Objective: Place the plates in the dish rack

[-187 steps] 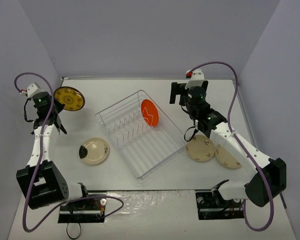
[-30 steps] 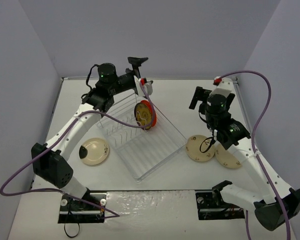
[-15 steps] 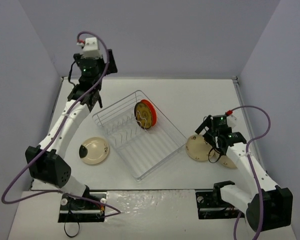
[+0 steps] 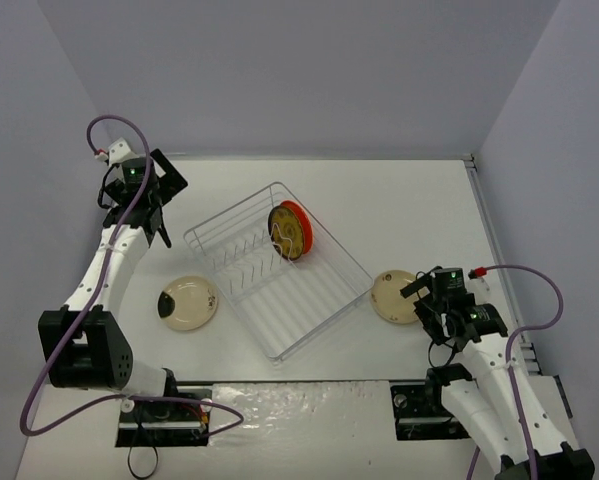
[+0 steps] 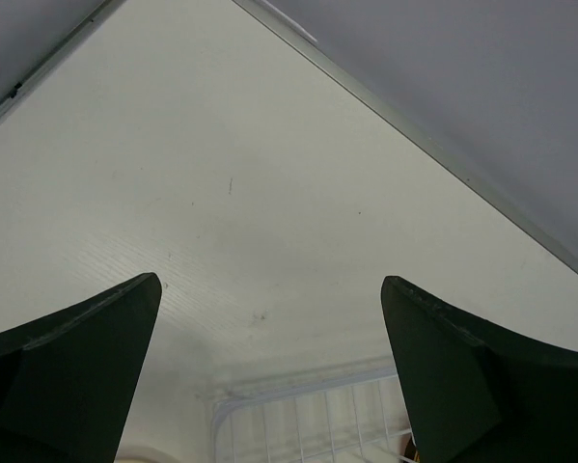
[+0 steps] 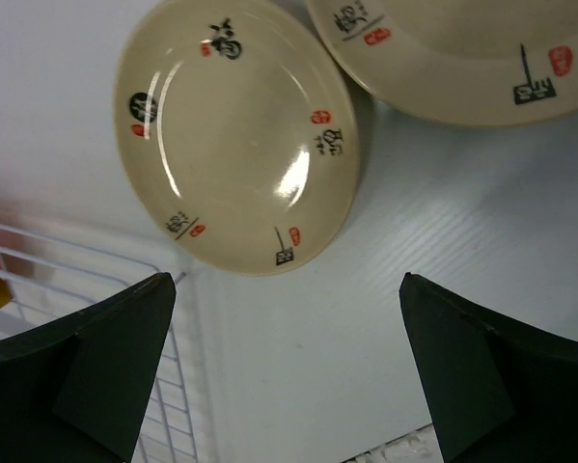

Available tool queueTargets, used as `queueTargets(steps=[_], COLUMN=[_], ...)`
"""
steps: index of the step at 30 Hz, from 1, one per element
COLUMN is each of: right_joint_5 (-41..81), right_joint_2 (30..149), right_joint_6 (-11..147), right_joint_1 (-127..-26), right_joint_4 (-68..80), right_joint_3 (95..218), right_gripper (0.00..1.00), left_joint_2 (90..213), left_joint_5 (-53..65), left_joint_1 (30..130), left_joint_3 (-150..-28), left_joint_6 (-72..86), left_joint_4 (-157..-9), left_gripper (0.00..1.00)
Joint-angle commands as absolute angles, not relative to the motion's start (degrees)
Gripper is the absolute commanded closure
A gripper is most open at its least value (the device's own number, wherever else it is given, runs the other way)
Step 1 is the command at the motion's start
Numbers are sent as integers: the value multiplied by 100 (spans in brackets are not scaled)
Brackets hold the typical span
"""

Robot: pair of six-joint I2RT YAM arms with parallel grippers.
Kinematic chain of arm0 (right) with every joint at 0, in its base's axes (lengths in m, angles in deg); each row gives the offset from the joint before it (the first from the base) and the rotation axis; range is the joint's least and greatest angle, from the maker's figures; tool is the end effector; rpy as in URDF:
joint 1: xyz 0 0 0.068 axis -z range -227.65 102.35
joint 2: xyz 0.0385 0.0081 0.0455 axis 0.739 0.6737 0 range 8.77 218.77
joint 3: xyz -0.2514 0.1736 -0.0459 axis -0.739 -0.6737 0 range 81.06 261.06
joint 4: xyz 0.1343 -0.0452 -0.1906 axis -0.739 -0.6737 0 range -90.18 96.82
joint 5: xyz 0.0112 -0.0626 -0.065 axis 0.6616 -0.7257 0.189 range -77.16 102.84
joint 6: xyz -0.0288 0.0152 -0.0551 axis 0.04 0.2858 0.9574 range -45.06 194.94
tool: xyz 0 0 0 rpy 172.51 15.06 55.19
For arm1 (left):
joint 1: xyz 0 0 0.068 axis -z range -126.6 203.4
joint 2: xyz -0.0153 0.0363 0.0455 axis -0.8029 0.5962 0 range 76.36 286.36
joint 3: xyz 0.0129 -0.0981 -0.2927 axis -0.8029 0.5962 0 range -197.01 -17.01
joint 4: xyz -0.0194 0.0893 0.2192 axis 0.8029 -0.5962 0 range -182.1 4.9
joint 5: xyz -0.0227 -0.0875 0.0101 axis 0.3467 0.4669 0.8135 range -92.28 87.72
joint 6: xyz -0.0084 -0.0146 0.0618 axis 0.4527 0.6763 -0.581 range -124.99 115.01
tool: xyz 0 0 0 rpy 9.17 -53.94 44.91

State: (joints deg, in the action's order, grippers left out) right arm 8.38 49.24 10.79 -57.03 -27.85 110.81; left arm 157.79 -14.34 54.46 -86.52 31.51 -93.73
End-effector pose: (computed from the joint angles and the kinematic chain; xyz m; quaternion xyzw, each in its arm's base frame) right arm 0.1034 0.0131 0.2394 0.4383 0.8141 0.1982 0.3254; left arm 0.3169 0.0045 0.3817 -0.3058 0.7604 -0.1006 0.5641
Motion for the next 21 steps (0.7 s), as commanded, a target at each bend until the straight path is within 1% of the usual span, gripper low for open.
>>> queueTargets(steps=[1,3,8,12,17,20,21], right_joint_5=[600,581,469,142,-182,-269,-272], right_joint_2=[5133,5282,5775,5924,5982,5974,5974], right_joint_6=[615,577,618,585,509,464,463], right_joint_1=[-5670,-5662,-5661,-5661,-5635,-5626,-5633], right_joint_4=[-2685,-2347,-1675,-1384,-1238,-1061,-1029], right_joint_3=[10847,10732,10467,10404,10313,10193,10189], right_gripper=[0,1,17,26,33,40,40], left_joint_2=[15667,15702,15656,15646,15704,15696,15681], left_joint_5=[-1558,-1621,-1646,-1676,-1652,-1660,-1668], left_joint_1=[5414,5394,5376,5368,5376,5376,5376], left_joint_3=[-8735,-8756,-8696,-8627,-8729,-8742,-8734], left_joint_6=[3257,3237,3104,3060,3052,3051,3051], left_joint_4=[-9383,-9476,-9460,-9389,-9509,-9530,-9522], left_gripper=[3,3,3,3,3,3,3])
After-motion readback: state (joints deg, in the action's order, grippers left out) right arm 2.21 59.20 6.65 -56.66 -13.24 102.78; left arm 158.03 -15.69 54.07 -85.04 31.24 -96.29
